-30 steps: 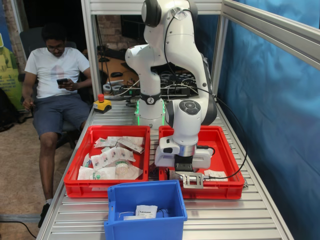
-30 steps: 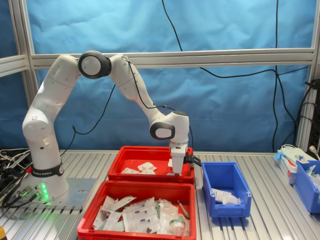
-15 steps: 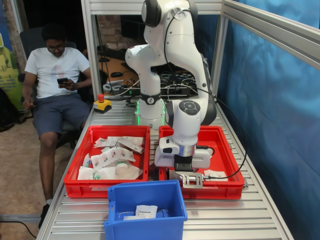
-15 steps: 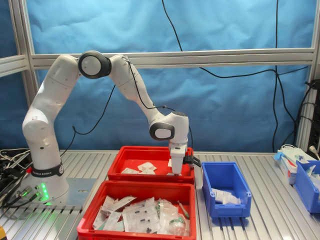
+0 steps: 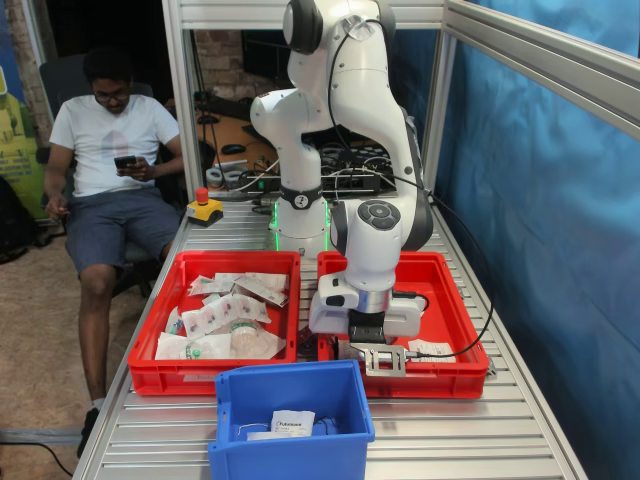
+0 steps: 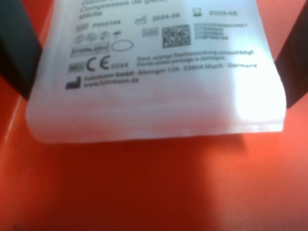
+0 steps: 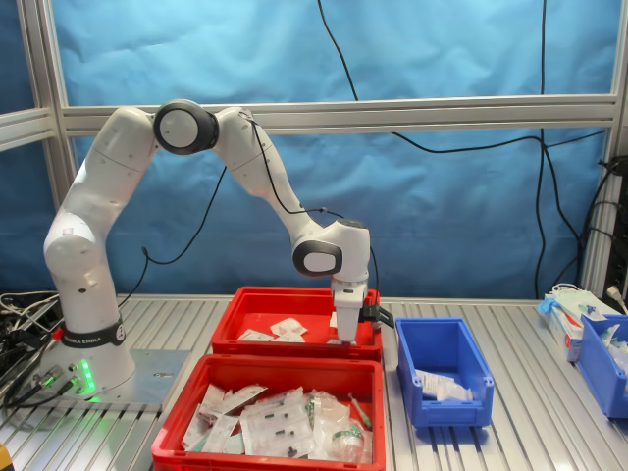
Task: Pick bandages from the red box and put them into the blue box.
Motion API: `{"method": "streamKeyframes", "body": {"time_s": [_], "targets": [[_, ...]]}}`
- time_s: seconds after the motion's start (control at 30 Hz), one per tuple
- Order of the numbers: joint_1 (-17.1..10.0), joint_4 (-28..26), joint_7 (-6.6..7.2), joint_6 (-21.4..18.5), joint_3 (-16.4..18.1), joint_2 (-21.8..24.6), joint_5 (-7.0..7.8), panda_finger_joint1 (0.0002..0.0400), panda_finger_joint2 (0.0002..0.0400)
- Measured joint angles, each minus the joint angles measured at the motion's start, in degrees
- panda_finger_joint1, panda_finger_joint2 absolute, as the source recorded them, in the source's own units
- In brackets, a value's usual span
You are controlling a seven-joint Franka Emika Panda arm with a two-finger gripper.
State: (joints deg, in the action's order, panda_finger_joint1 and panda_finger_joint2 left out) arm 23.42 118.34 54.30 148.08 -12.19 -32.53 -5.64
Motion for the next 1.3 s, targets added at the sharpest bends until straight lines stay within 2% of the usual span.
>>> {"method": "streamKeyframes", "body": {"time_s": [0.6,0.67,0.7,0.83,0.87,0.93,0.97,1.13,1.17,1.27,1.3], "targets": [[0.21,0.10,0.00,0.17,-0.14,0.01,0.00,0.0400,0.0400],[0.21,0.10,0.00,0.17,-0.14,0.01,0.00,0.0390,0.0390],[0.21,0.10,0.00,0.17,-0.14,0.01,0.00,0.0340,0.0340],[0.21,0.10,0.00,0.17,-0.14,0.01,0.00,0.0340,0.0340],[0.22,0.10,0.00,0.17,-0.14,0.01,0.00,0.0290,0.0290],[0.22,0.10,0.00,0.17,-0.14,0.01,0.00,0.0290,0.0290],[0.22,0.10,0.00,0.17,-0.14,0.01,0.00,0.0241,0.0241],[0.22,0.10,0.00,0.17,-0.14,0.01,0.00,0.0241,0.0241],[0.22,0.10,0.00,0.17,-0.14,0.01,0.00,0.0190,0.0190],[0.22,0.10,0.00,0.17,-0.14,0.01,0.00,0.0190,0.0190],[0.22,0.10,0.00,0.17,-0.14,0.01,0.00,0.0140,0.0140]]}}
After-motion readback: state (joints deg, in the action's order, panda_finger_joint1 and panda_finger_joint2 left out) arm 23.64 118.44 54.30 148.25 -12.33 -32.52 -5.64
